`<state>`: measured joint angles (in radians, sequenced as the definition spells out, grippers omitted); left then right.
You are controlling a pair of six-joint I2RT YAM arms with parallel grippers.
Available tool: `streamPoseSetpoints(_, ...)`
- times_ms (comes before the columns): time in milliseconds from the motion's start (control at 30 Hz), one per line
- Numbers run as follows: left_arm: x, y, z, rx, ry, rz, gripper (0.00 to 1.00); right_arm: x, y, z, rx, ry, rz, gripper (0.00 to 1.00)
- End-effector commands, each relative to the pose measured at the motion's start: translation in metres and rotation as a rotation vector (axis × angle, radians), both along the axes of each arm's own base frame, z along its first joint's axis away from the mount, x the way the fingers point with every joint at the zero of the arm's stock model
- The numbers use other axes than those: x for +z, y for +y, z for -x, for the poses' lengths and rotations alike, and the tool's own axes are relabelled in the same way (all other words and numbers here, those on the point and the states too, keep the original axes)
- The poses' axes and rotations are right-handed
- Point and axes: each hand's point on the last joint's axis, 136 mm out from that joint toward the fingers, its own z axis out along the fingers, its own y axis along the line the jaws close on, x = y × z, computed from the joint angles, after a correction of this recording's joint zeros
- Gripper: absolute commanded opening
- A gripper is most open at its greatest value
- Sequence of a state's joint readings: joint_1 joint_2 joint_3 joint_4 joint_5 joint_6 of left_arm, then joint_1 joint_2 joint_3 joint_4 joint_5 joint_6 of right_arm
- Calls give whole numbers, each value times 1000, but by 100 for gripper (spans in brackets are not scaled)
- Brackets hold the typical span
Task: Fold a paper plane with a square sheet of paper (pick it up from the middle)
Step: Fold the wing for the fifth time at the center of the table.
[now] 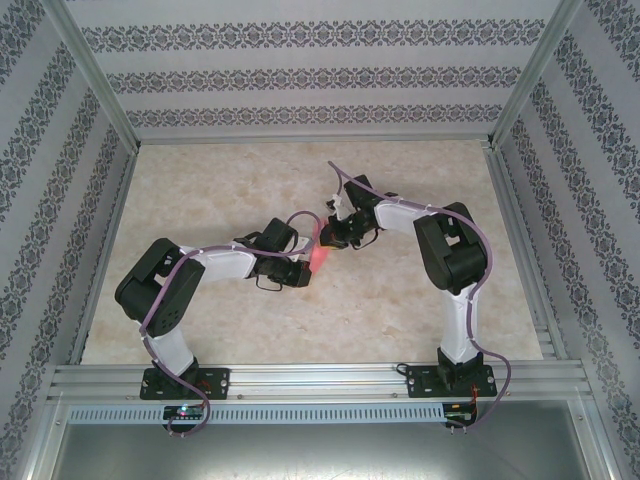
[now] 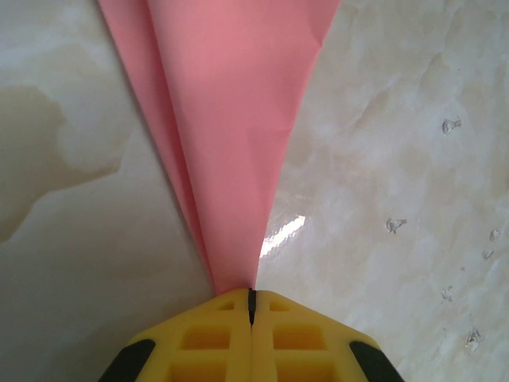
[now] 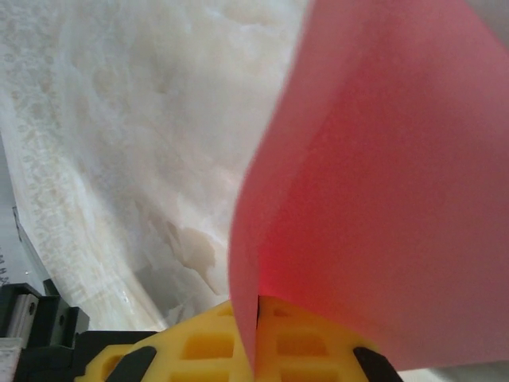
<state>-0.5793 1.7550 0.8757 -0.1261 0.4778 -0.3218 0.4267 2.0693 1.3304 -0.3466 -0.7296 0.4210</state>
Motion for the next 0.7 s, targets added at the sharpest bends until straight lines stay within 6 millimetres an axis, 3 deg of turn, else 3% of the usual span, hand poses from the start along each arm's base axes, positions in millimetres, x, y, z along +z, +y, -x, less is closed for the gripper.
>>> streamPoseSetpoints(0,-53,50,43,11,188,-223,0,11,14,-16,-5,-41,-70,0)
streamPoseSetpoints(233,-56,55,48,4,202,-242,0,6,21,-18,-36,5,-116,0)
streamPoseSetpoints(367,-54,53,48,3,207,-227,0,-6,21,-19,-44,19,-85,0)
streamPoseSetpoints(467,-41,45,42,13,188,-184,0,-19,14,-19,-57,29,-29,0)
streamPoseSetpoints(667,-10,29,21,68,129,-81,0,-26,10,-16,-68,37,13,0)
